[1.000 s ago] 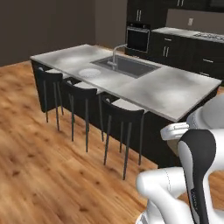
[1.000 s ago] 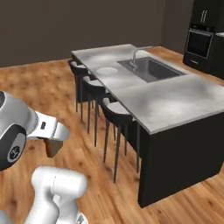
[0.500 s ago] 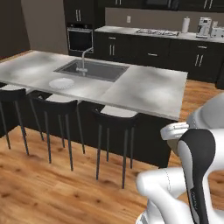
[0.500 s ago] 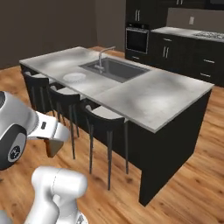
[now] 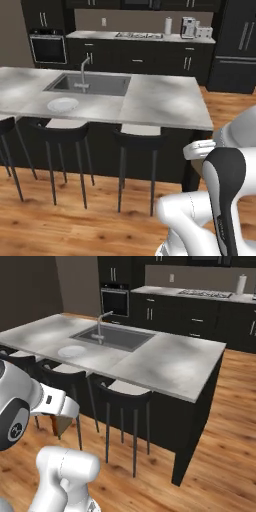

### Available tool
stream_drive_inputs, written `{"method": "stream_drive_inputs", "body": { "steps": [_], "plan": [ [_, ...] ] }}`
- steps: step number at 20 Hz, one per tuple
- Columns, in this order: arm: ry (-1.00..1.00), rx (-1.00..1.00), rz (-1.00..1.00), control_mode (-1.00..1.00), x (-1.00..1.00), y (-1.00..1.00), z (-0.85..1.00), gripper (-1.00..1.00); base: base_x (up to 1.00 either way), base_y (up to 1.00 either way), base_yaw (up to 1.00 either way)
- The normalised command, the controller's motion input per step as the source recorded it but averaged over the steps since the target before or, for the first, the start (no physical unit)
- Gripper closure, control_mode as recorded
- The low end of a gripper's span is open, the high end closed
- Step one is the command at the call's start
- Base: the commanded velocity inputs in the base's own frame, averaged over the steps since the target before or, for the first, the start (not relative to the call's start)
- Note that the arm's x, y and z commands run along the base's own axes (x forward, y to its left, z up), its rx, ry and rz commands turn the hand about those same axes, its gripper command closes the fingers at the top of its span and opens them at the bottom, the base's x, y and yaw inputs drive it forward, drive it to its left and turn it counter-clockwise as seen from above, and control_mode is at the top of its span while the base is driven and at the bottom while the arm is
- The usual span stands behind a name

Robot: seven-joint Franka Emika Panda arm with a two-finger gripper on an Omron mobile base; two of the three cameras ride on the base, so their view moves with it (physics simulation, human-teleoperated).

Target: Start the toaster. Once the lever pops up, take the bread to the plate on the dining counter.

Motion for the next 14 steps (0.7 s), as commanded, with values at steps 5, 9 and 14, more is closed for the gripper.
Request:
{"method": "stream_drive_inputs", "body": {
  "steps": [5, 9, 14],
  "plan": [
    [0.00, 0.00, 0.00, 1.00, 0.00, 0.00, 0.00, 1.00, 0.00, 1.00, -0.35],
    [0.00, 0.00, 0.00, 1.00, 0.00, 0.00, 0.00, 1.00, 0.03, 1.00, -0.27],
    [0.00, 0.00, 0.00, 1.00, 0.00, 0.00, 0.00, 1.00, 0.25, 1.00, -0.29]
  ]
}}
